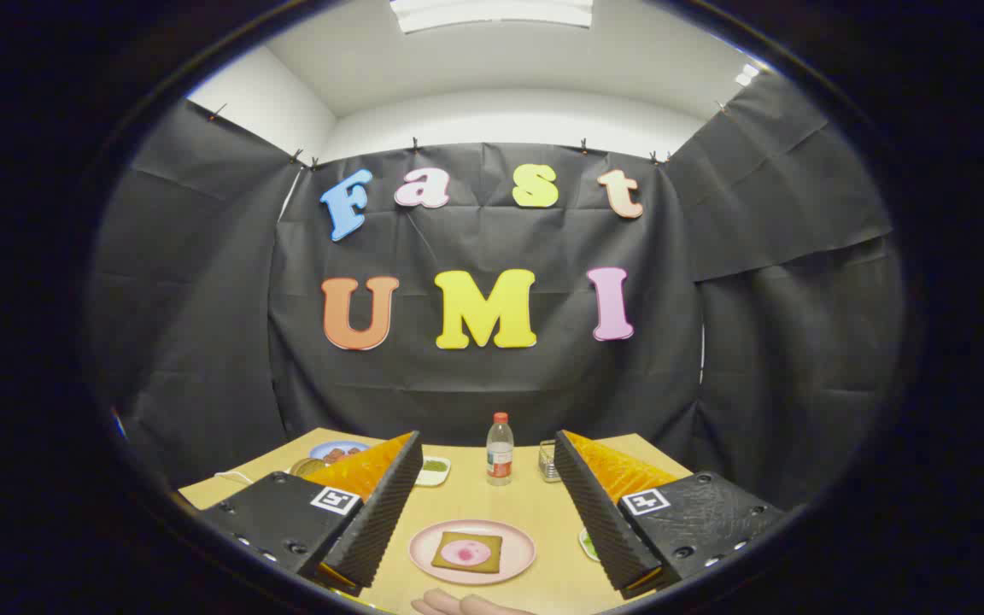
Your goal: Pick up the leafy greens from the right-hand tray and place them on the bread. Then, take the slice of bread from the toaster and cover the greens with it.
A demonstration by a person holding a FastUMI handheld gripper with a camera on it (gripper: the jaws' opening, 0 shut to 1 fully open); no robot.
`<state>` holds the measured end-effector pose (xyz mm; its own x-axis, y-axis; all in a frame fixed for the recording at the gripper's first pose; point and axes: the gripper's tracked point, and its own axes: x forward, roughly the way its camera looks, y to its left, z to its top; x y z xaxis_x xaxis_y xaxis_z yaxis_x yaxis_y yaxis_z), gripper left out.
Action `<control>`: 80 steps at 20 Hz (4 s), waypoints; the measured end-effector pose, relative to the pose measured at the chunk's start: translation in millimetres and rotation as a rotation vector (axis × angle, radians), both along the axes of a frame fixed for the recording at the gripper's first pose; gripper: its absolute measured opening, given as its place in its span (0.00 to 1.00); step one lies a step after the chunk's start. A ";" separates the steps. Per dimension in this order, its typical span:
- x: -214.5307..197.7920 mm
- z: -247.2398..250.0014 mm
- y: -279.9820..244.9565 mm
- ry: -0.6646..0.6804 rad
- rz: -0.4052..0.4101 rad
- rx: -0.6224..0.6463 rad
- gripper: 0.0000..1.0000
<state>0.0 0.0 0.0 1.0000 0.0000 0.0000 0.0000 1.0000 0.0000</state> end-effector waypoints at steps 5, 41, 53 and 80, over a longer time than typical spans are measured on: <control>2.0 -7.2 -10.6 0.015 -0.009 -0.005 0.95; 149.2 -242.4 -287.5 0.516 -0.271 -0.104 0.96; 174.9 -309.0 -284.4 0.698 -0.221 -0.163 0.92; 138.0 -221.1 -228.1 0.550 -0.246 -0.238 0.00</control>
